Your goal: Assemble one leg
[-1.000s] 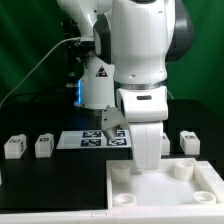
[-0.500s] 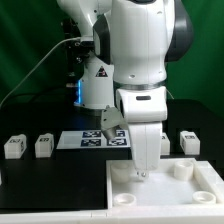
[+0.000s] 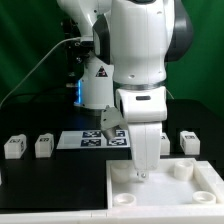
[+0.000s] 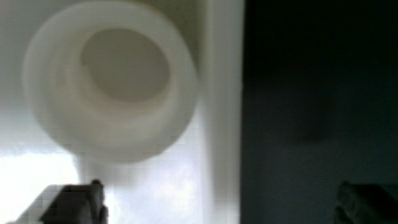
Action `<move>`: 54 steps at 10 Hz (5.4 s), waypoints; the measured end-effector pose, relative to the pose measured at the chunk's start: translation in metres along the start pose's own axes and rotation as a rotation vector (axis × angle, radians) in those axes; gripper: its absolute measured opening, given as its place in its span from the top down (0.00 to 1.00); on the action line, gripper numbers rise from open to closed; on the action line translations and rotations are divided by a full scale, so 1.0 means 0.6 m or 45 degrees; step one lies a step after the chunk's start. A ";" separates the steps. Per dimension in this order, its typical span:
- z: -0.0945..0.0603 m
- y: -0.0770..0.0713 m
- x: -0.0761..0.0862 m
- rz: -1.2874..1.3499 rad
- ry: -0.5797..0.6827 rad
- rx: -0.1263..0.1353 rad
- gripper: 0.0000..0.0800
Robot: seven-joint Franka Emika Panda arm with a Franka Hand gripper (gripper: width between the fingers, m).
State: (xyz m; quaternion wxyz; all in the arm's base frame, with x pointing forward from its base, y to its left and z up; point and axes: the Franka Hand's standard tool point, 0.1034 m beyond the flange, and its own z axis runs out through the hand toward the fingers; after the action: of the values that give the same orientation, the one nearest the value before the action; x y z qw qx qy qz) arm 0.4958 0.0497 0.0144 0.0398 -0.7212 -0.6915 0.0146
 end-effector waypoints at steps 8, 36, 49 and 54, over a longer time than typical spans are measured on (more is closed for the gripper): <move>-0.066 -0.035 0.045 0.338 -0.010 -0.046 0.19; 0.037 -0.163 0.212 1.747 -0.916 0.882 0.19; 0.037 -0.163 0.212 1.745 -0.914 0.882 0.64; 0.022 -0.141 0.215 1.724 -0.848 0.785 0.63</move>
Offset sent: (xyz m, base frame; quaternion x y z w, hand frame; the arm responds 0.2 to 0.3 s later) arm 0.0000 0.0000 0.0000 0.0000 0.0000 0.0000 1.0000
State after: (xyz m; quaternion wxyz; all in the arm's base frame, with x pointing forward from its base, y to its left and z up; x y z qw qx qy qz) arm 0.4160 0.1827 0.0123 0.0113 -0.8972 -0.0462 0.4390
